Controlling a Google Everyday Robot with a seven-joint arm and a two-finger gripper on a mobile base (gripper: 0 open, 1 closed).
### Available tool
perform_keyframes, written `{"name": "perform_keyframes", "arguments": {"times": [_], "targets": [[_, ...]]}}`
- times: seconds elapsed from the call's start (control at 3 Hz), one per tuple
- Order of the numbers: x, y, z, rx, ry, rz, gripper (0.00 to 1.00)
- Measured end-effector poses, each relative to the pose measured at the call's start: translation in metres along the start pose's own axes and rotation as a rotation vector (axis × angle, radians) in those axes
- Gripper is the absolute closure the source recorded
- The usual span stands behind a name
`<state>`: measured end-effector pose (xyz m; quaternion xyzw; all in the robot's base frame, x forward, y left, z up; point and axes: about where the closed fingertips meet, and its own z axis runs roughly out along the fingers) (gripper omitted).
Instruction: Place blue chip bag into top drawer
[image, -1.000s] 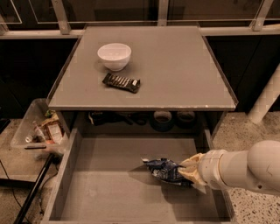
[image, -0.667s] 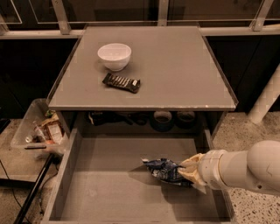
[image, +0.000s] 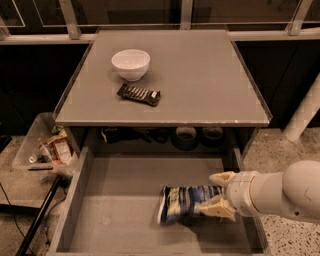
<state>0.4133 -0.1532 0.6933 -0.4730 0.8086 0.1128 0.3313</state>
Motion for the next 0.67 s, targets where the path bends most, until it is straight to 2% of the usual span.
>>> {"name": "perform_keyframes", "arguments": {"times": [0.33, 0.67], "targets": [[0.0000, 0.0000, 0.0000, 0.000, 0.000, 0.000, 0.00], [0.0000, 0.0000, 0.0000, 0.000, 0.000, 0.000, 0.00]]}}
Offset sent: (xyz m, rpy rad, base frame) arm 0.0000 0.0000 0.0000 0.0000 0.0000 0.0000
